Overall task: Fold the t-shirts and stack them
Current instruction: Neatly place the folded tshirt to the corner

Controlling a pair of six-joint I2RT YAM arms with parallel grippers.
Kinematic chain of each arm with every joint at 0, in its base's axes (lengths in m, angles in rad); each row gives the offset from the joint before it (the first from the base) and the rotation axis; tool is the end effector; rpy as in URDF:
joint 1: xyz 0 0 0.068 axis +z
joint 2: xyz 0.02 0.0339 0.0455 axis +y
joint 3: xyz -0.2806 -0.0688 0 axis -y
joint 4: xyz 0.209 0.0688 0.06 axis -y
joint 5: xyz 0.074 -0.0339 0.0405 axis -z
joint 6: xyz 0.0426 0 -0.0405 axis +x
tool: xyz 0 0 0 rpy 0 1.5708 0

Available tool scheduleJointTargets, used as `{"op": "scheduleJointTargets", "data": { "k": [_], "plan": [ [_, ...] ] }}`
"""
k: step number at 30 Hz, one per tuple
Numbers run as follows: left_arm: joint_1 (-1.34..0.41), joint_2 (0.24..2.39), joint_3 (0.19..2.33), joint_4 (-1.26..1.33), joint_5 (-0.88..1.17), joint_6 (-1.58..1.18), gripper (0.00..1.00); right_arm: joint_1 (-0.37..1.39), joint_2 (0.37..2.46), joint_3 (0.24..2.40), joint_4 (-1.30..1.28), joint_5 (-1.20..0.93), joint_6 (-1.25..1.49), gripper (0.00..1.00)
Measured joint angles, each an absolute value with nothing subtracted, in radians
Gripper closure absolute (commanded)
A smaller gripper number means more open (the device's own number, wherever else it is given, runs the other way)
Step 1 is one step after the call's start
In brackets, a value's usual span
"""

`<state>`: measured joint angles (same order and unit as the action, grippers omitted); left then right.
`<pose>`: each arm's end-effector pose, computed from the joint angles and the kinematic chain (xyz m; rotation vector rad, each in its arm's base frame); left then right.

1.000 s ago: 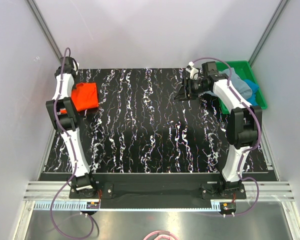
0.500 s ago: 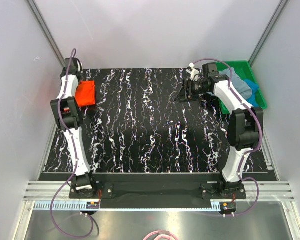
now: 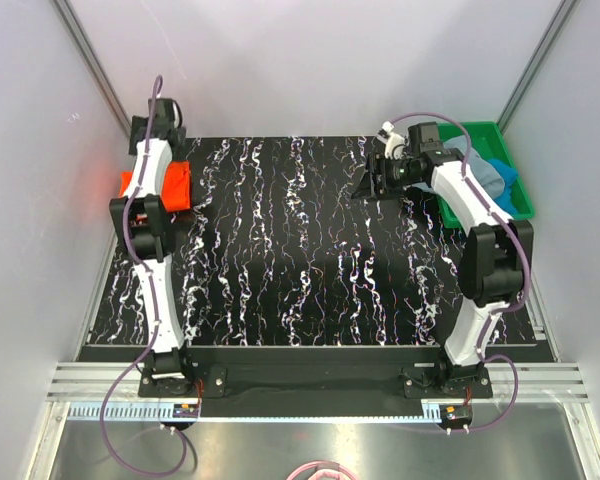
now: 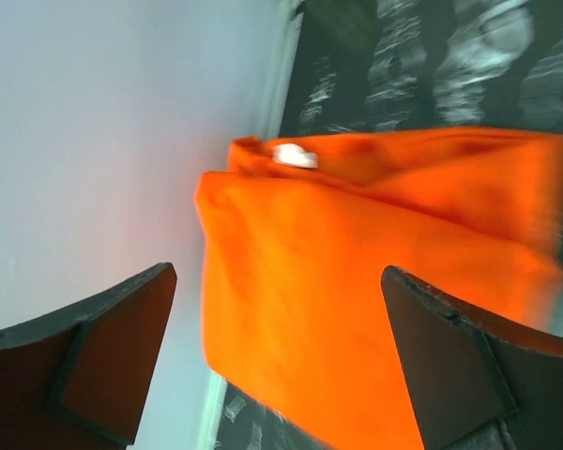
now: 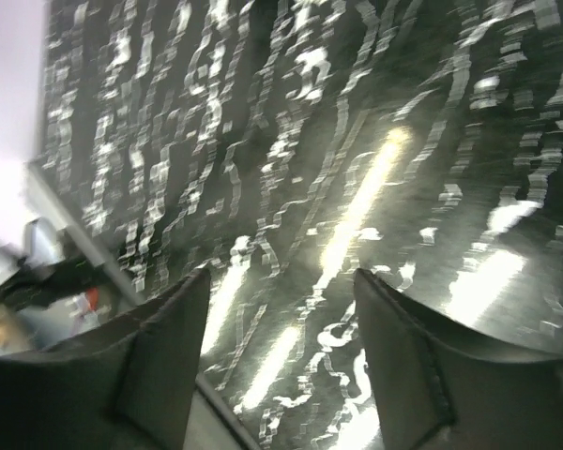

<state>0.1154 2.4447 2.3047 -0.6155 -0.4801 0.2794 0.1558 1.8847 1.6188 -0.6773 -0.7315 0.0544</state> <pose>0.5261 0.0808 0.2472 -0.0545 2.3392 0.7556 0.3770 0.0880 0.2978 -0.4225 2.3989 1.0029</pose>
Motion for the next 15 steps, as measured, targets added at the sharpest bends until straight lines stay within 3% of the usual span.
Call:
{"op": "scheduleJointTargets", "data": {
  "k": [3, 4, 11, 15],
  "plan": [
    [0.064, 2.321, 2.293, -0.671, -0.389, 0.197, 0.01, 0.152, 1.835, 1.620, -0.677, -0.616, 0.054, 0.14],
    [0.043, 2.264, 2.278, -0.680, -0.347, 0.171, 0.01, 0.149, 1.812, 1.621, -0.677, -0.553, 0.054, 0.05],
    [-0.153, 1.818, 2.039, -0.695, -0.105, 0.059, 0.01, 0.123, 1.665, 1.621, -0.645, -0.146, 0.062, 0.00],
    [-0.249, 1.704, 1.883, -0.702, -0.030, 0.022, 0.01, 0.122, 1.599, 1.551, -0.601, 0.075, 0.077, 0.00]
  ]
}}
